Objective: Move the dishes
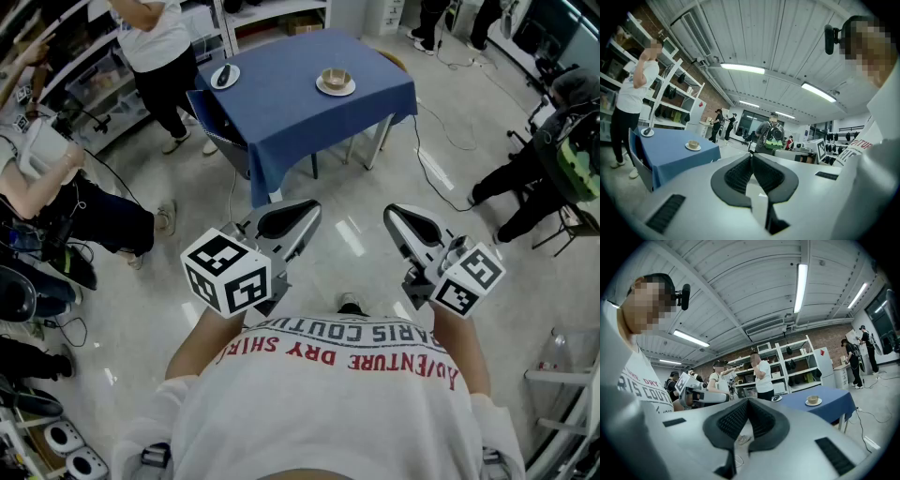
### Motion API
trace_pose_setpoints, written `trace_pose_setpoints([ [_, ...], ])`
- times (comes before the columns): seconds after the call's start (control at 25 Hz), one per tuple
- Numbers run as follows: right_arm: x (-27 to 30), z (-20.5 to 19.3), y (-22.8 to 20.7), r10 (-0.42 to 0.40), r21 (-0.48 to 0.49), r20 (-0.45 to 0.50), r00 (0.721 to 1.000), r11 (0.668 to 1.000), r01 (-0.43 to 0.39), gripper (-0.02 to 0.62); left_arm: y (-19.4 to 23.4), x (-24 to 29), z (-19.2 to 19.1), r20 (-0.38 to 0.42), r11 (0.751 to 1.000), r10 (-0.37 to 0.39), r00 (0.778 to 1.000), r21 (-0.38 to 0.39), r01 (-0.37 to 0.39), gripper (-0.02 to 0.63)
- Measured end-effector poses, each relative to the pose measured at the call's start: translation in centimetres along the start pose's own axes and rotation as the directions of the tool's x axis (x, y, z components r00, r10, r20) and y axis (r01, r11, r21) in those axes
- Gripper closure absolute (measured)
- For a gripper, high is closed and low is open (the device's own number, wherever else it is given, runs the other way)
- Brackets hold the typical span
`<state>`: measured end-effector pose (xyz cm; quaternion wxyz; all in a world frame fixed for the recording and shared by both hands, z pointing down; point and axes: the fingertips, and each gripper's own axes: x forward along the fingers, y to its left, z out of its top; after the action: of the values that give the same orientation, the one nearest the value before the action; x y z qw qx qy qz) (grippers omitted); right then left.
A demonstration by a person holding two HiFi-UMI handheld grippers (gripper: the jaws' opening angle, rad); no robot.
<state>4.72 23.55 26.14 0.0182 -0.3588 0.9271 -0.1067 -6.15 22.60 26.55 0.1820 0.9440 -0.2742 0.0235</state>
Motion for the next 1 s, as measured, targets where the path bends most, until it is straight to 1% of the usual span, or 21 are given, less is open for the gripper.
trace_pose_setpoints([
  [0.2,0.1,-0.3,0.2,-0.005,-0.008,-0.008,1.0,1.0,0.005,0.572,0.0,-0.3,0.4,0.012,1.0,-0.003,1.0,0.003,0.003,0.569],
  [0.32,0.1,-0.3,0.1,-0.025,-0.015,-0.009,1.0,1.0,0.025,0.572,0.0,-0.3,0.5,0.013,1.0,-0.002,1.0,0.008,0.001,0.569],
  [0.48,0.0,-0.5,-1.6,-0.058,-0.007,0.0,0.998,0.998,0.058,0.569,0.6,0.7,0.3,-0.01,1.0,0.004,1.0,0.011,-0.004,0.569],
  [0.6,1.0,-0.8,-3.6,-0.065,-0.044,-0.019,0.998,0.997,0.064,0.56,2.1,2.1,0.3,-0.023,1.0,0.019,1.0,0.019,-0.019,0.569],
  [0.64,1.4,-1.0,-4.3,-0.07,-0.061,-0.03,0.997,0.996,0.068,0.533,2.8,2.5,0.3,-0.024,0.999,0.029,0.999,0.016,-0.029,0.569],
  [0.72,2.2,-1.0,-5.8,-0.072,-0.073,-0.039,0.997,0.995,0.069,0.456,4.1,3.5,0.5,-0.022,0.999,0.047,0.999,0.003,-0.046,0.569],
  [0.84,3.3,-0.6,-7.9,-0.056,-0.056,-0.03,0.998,0.997,0.055,0.418,5.8,5.0,0.6,-0.037,0.998,0.063,0.997,-0.013,-0.063,0.569],
  [1.0,4.8,-0.7,-11.2,-0.025,-0.036,-0.034,0.999,0.999,0.024,0.337,8.4,7.5,1.1,-0.051,0.996,0.087,0.995,-0.021,-0.088,0.569],
])
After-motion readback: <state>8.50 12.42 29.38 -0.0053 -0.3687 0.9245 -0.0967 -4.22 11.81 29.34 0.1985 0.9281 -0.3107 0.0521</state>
